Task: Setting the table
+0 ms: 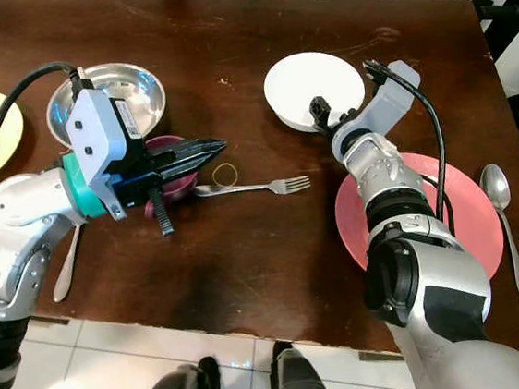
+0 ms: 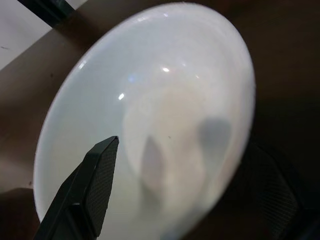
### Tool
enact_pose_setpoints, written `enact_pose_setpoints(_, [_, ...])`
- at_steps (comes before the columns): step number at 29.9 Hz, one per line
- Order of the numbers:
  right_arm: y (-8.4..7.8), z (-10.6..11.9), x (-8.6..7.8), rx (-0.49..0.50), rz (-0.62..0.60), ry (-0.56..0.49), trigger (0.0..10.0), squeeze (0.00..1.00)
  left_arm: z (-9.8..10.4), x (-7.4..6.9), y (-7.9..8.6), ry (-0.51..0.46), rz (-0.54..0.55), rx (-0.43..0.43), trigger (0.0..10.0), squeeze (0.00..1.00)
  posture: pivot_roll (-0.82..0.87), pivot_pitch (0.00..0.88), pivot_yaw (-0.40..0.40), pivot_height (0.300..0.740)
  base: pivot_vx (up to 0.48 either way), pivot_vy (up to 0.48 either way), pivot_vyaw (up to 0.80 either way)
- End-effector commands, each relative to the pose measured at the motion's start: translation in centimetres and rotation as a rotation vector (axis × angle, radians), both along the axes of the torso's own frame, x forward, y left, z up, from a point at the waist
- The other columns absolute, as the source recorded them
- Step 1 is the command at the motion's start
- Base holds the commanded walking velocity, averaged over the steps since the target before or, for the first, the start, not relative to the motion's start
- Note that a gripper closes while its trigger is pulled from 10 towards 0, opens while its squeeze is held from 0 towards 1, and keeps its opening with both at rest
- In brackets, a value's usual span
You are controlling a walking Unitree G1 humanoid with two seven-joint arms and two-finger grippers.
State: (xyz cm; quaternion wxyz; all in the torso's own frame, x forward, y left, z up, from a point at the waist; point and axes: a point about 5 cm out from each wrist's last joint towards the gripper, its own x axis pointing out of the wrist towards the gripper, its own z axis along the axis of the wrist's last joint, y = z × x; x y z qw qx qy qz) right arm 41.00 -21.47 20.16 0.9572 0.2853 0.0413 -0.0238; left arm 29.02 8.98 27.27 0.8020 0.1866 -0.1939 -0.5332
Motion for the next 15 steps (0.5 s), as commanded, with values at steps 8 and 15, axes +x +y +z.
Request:
enact_pose_setpoints(8, [-0.46, -0.94, -0.18, 0.005, -0.039, 0.047, 0.0, 0.0, -1.46, -1.29, 0.18, 0.059, -0.032, 0.042, 10.0, 0.0, 0.11, 0.233, 0.064, 0.74, 0.0, 0.0, 0.0])
enact_pose_setpoints(15, [-0.5, -1.15, -0.23, 0.027, -0.041, 0.046, 0.0, 0.0, -1.4, -1.15, 0.06, 0.063, -0.017, 0.028, 10.0, 0.0, 0.11, 0.229, 0.062, 0.74, 0.0, 0.0, 0.0])
